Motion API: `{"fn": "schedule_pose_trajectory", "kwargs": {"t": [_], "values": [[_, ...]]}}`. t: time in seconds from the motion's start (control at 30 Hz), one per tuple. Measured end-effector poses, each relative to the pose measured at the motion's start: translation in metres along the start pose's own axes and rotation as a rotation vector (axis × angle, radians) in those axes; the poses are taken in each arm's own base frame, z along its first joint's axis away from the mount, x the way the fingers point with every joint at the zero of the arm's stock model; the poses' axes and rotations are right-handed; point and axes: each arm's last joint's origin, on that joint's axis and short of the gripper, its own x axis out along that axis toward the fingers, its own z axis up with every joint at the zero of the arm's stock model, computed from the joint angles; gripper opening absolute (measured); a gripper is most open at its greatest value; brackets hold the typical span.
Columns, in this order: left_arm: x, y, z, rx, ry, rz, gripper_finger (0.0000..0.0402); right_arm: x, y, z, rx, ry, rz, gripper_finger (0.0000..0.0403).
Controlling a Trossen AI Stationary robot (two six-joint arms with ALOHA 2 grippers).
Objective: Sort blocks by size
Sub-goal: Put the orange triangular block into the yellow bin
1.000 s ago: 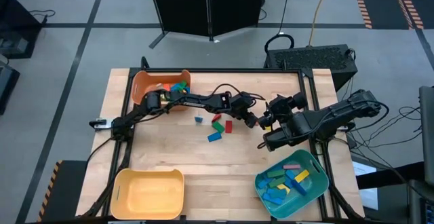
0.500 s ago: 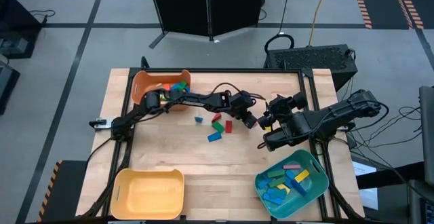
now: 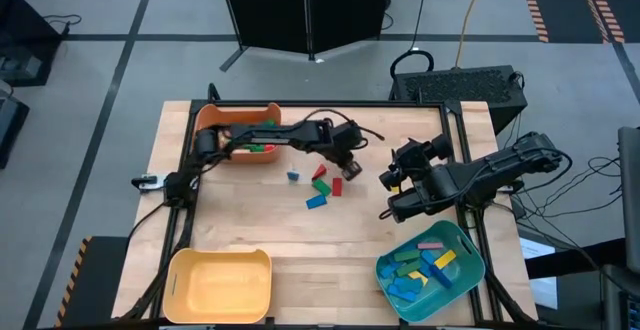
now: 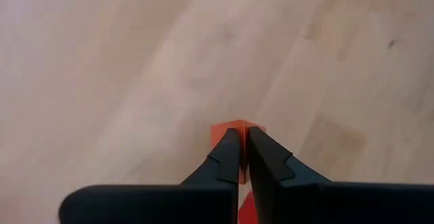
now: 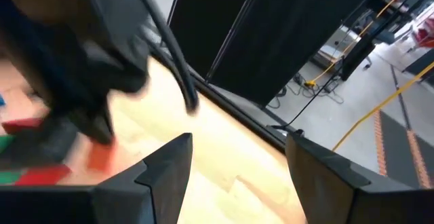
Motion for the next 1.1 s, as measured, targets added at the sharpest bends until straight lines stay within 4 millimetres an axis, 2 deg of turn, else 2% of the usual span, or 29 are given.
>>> {"fn": "schedule_pose_trajectory", "kwargs": {"t": [0.1,0.3,0.53,0.87,1.1], "values": [[-0.036,-0.006,-0.002,0.06,0.035,0.064,0.001,0.002,-0.002,0.001,-0.01,-0.006,-0.01,0.0224],[-0.106,-0.022,-0.011,0.12,0.059,0.077,0.001,0.006,-0.006,0.004,-0.008,-0.001,-0.026,0.0224],[-0.164,-0.042,-0.043,0.149,0.139,0.19,0.001,0.006,-0.006,0.004,-0.026,0.001,-0.025,0.0224],[-0.207,-0.078,-0.109,0.105,0.265,0.239,0.001,0.009,-0.007,0.006,-0.02,-0.013,-0.044,0.0224],[-0.233,-0.106,-0.148,0.073,0.354,0.214,0.001,0.013,-0.009,0.008,-0.002,-0.006,-0.063,0.0224]]}}
